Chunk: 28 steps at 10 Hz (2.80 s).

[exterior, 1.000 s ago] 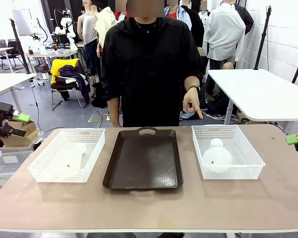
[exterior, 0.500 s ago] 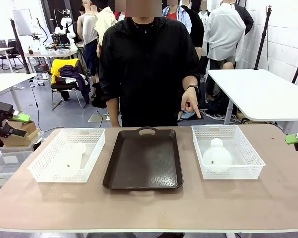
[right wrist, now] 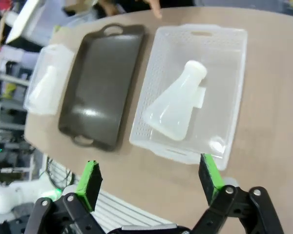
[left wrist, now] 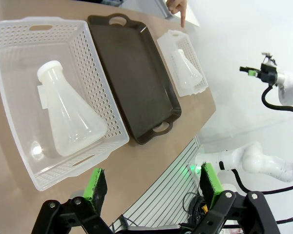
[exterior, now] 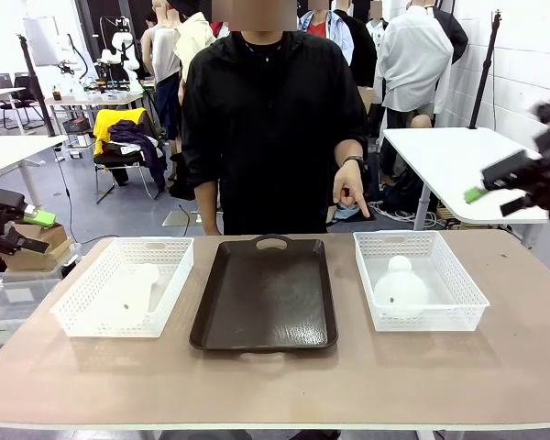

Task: Prepare the laboratory tools.
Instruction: Pick up the Big flask that the person points to.

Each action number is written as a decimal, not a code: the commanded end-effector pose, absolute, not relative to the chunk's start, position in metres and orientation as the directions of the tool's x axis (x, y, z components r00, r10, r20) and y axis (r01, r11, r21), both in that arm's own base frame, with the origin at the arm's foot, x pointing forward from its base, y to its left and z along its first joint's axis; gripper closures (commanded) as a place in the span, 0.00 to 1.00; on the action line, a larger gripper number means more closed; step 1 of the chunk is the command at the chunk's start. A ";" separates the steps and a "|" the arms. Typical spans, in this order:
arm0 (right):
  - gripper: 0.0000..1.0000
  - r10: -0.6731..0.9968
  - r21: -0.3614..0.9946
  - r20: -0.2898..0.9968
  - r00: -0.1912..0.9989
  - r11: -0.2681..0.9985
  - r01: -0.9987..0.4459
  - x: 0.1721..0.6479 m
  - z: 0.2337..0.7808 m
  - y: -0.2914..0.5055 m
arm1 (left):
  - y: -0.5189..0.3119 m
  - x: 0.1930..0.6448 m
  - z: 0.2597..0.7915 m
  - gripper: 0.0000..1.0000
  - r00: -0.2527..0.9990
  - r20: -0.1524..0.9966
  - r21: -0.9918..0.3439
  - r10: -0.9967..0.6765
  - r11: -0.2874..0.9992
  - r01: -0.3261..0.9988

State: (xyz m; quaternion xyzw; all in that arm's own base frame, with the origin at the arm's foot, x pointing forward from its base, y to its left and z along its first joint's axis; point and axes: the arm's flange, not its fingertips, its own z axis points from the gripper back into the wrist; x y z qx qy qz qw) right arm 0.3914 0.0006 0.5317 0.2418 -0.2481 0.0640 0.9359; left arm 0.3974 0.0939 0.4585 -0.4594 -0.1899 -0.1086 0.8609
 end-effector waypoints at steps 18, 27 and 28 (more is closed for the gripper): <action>0.00 -0.474 0.016 -0.068 0.878 0.879 0.476 0.623 0.358 0.110 | 0.097 0.395 0.459 0.00 0.904 0.427 -0.742 -0.026 0.560 0.367; 0.00 -0.296 0.054 0.039 0.954 0.954 0.294 0.601 0.336 0.116 | 0.097 0.395 0.459 0.00 0.904 0.427 -0.742 -0.026 0.560 0.367; 0.00 -0.257 0.040 0.031 0.966 0.966 0.256 0.602 0.332 0.116 | 0.097 0.395 0.459 0.00 0.904 0.427 -0.742 -0.026 0.560 0.367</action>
